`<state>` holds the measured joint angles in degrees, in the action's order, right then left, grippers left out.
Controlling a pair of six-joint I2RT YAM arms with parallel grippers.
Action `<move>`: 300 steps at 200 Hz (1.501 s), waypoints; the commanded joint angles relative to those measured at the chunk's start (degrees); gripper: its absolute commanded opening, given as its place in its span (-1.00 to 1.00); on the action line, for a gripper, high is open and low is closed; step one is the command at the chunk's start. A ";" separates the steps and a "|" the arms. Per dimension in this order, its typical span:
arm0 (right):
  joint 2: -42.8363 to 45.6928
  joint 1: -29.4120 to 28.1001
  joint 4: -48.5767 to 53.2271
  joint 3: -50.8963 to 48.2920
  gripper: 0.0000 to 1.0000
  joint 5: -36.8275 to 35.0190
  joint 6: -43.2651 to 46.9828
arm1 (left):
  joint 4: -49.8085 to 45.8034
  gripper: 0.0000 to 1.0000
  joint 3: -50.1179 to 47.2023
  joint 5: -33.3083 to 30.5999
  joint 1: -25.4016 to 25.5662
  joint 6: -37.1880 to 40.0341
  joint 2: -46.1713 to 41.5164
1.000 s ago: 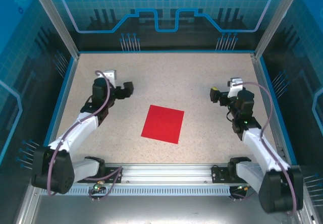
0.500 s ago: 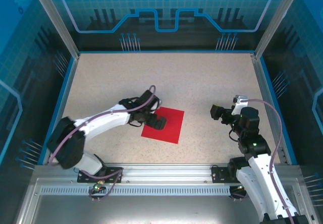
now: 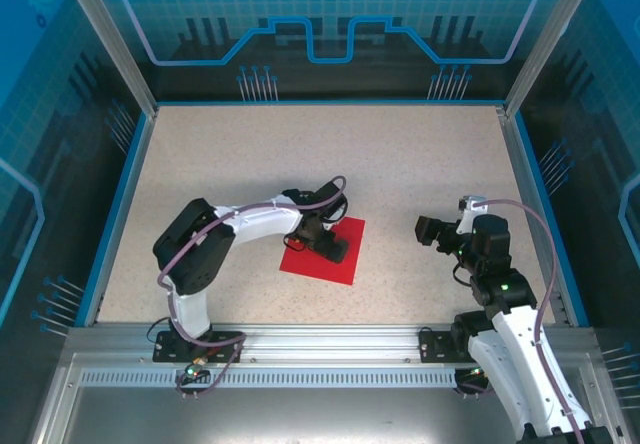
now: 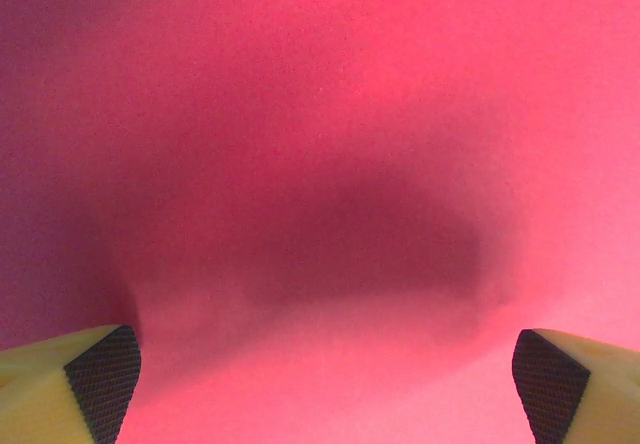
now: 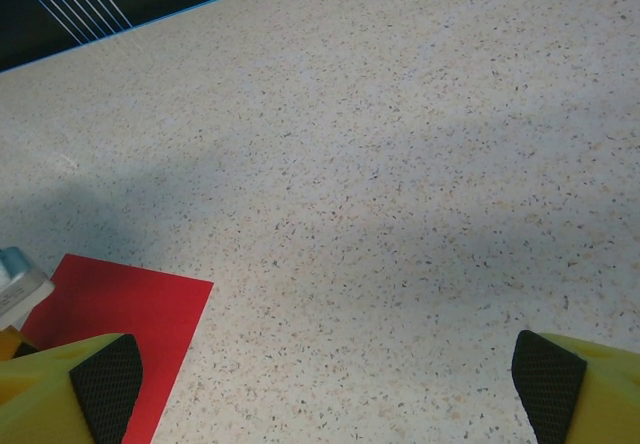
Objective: Fold a paper plane with a square sheet of paper (fold left side to right side)
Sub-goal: Move the square sheet of paper to the center of the table, then pick up the square sheet of paper from the center of the table.
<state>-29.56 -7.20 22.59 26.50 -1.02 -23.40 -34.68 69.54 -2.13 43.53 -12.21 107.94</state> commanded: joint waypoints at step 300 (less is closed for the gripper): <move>-62.02 -31.15 6.43 31.33 0.99 -20.09 -22.81 | 10.83 0.42 -5.91 26.27 -17.26 -11.79 -5.90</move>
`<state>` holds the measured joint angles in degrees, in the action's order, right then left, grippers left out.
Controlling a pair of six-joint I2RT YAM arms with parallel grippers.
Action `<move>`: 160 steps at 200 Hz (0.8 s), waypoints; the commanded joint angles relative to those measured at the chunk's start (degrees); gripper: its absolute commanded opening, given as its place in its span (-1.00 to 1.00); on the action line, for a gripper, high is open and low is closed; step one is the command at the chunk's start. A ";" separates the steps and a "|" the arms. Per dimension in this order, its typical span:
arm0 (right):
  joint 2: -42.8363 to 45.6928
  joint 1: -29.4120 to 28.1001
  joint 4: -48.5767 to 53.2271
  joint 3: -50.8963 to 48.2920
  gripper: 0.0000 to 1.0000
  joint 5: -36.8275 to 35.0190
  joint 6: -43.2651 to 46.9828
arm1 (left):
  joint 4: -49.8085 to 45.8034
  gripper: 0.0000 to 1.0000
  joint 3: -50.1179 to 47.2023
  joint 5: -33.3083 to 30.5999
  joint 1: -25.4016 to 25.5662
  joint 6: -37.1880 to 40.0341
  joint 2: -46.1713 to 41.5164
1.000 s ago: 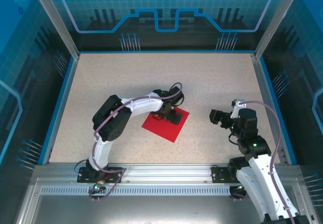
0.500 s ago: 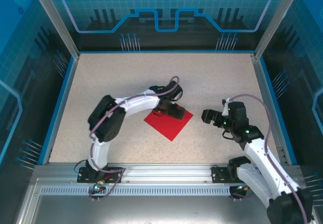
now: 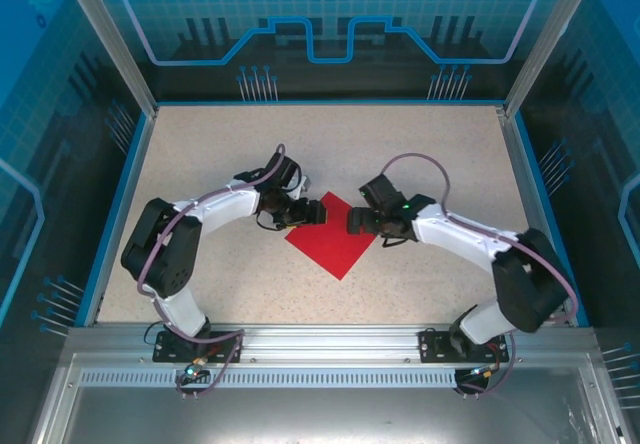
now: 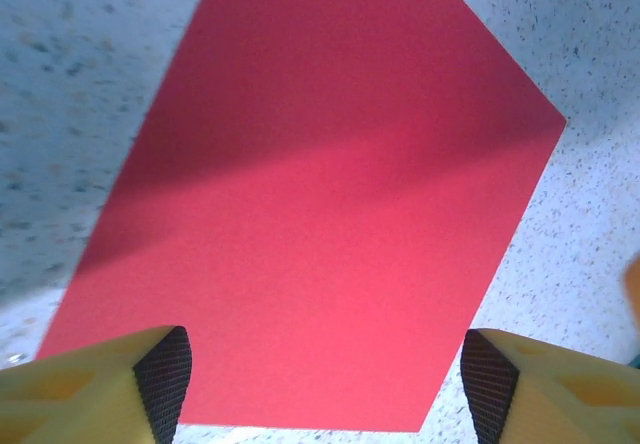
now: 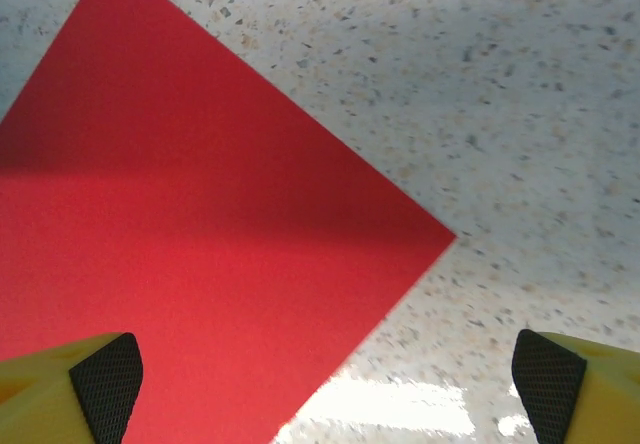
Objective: Fold a paper plane with a square sheet of paper (fold left side to right side)
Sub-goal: Pick up the square sheet of paper from the center of the table.
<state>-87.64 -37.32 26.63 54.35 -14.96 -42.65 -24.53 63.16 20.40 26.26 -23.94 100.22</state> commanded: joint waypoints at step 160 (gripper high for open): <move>-21.47 -5.78 0.85 13.08 0.99 5.12 1.50 | -0.82 -0.11 -2.47 -0.07 0.21 0.52 7.18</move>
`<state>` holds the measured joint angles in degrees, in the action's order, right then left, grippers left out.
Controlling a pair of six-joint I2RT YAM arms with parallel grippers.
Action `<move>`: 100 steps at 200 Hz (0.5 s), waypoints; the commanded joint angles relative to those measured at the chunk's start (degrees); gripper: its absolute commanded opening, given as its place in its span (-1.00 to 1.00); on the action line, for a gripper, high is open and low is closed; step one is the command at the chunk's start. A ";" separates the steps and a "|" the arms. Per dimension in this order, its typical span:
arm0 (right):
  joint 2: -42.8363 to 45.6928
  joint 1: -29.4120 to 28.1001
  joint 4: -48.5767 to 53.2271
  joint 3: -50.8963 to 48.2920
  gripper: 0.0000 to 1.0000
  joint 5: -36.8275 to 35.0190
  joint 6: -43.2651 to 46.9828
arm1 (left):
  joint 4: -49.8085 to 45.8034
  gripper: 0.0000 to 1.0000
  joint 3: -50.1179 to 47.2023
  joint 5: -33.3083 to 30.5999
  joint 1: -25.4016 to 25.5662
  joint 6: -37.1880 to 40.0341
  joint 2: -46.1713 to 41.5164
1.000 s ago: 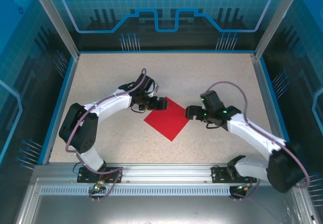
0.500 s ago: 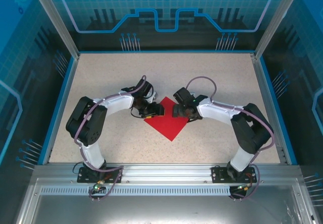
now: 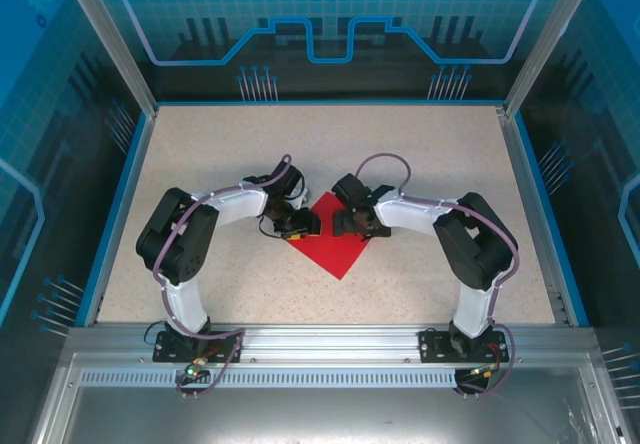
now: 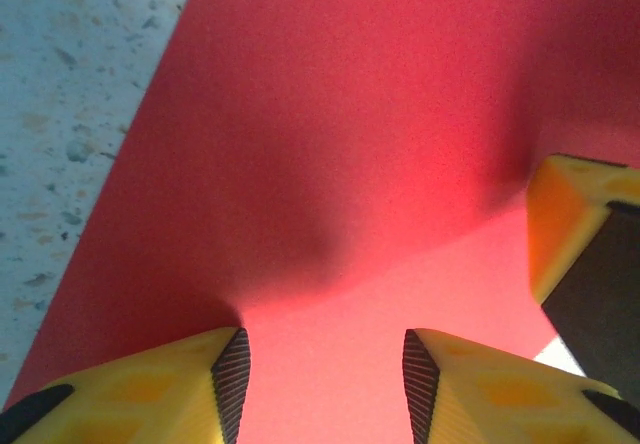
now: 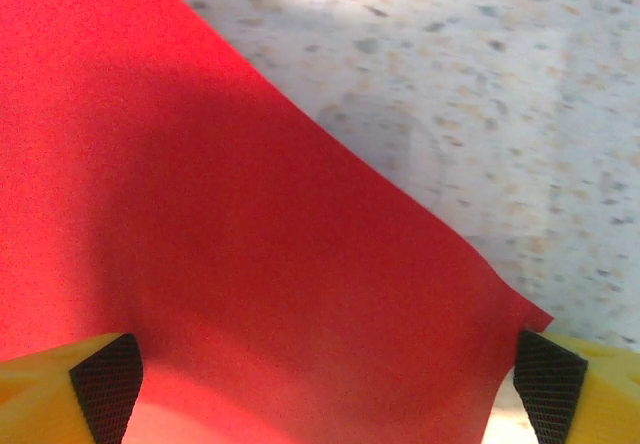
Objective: Fold a paper plane with a square sheet of paper (fold left side to right side)
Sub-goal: Pick up the square sheet of paper from the center of the table.
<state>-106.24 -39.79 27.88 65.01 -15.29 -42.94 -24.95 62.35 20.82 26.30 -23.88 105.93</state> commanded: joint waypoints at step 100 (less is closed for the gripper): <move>2.28 -4.10 -3.54 0.10 0.47 9.38 6.78 | 3.50 -0.23 -3.47 0.48 -0.15 -0.46 -6.62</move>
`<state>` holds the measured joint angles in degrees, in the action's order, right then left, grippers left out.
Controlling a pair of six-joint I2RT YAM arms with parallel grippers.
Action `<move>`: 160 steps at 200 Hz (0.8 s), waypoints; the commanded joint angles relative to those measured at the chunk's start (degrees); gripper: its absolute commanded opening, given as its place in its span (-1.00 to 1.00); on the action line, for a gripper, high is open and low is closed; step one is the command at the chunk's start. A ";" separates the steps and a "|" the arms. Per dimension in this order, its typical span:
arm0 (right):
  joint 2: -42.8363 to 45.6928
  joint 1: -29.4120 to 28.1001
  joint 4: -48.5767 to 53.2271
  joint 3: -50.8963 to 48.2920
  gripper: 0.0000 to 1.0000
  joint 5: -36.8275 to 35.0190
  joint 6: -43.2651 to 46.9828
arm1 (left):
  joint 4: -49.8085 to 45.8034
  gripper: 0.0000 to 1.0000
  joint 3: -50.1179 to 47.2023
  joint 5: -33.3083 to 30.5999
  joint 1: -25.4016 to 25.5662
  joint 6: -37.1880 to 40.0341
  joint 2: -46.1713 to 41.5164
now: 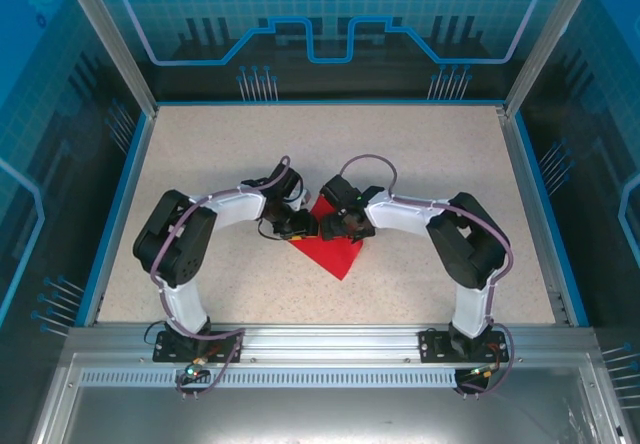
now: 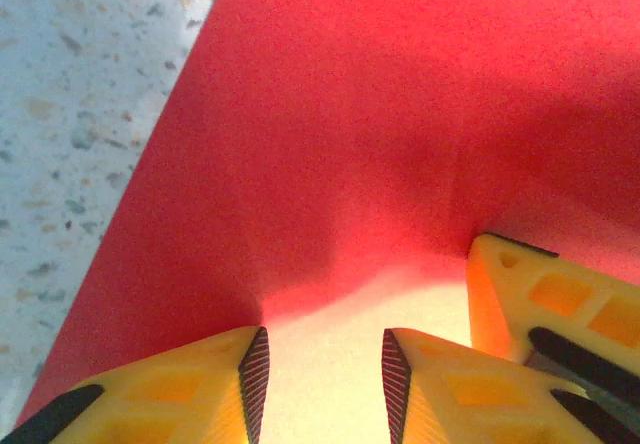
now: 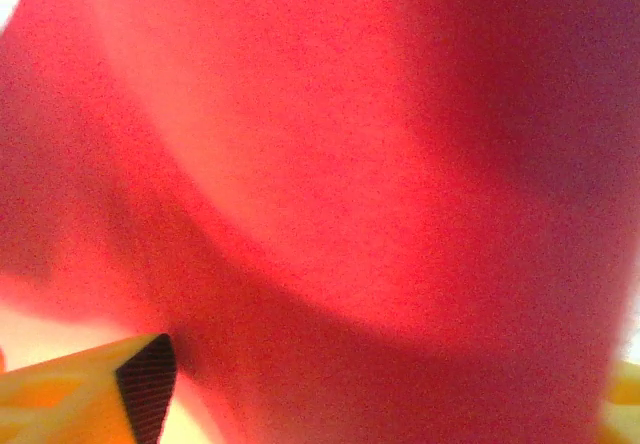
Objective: Fold a paper plane with a square sheet of paper (fold left side to right side)
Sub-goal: Pick up the square sheet of paper from the center of the table.
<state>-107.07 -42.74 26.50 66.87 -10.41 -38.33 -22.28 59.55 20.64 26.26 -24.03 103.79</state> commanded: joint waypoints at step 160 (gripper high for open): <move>36.05 19.62 -18.64 -20.56 -0.39 49.69 18.79 | 10.11 0.48 -8.57 15.60 -6.75 1.18 -38.46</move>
<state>-77.03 -27.31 8.49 47.09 24.32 -26.17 -17.58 52.31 28.69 20.14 -23.90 70.17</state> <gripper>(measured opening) 0.299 0.696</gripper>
